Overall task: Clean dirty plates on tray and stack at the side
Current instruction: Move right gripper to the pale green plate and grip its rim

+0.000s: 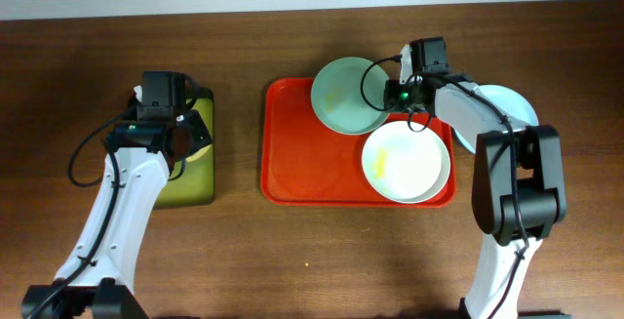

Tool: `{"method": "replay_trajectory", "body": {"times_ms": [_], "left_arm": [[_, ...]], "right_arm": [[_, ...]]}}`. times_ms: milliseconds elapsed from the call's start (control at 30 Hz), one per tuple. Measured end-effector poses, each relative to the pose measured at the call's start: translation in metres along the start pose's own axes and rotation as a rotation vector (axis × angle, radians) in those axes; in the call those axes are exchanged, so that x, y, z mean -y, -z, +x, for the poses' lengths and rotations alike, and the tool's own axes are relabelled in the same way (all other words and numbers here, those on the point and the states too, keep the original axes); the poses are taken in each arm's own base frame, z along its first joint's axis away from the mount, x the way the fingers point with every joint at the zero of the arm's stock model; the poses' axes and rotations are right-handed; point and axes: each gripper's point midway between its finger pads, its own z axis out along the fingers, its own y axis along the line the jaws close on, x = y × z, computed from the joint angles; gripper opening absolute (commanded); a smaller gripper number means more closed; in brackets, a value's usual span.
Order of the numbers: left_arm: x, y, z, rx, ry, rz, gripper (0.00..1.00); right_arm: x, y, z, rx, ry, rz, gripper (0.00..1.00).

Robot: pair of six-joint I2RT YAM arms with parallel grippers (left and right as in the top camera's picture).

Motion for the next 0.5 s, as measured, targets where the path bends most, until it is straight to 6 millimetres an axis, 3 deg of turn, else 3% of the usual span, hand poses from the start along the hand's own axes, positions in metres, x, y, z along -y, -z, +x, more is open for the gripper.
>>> {"method": "replay_trajectory", "body": {"times_ms": [67, 133, 200, 300, 500], "left_arm": [[0.0, 0.0, 0.0, 0.001, 0.0, 0.001, 0.0], [0.005, 0.0, 0.001, -0.004, -0.003, 0.021, 0.0], [0.016, 0.001, 0.002, -0.001, -0.04, 0.052, 0.0], [0.043, 0.006, 0.013, -0.004, -0.123, 0.102, 0.0], [0.09, 0.015, 0.031, 0.004, -0.192, 0.197, 0.0]], "right_arm": [[-0.013, -0.001, 0.003, -0.011, 0.01, -0.049, 0.04], [-0.041, -0.002, 0.01, -0.035, 0.04, -0.126, 0.04], [-0.069, -0.004, 0.029, -0.096, 0.064, -0.177, 0.04], [-0.092, -0.004, 0.059, -0.193, 0.08, -0.19, 0.04], [-0.098, 0.005, 0.092, -0.322, 0.065, -0.145, 0.04]]}}
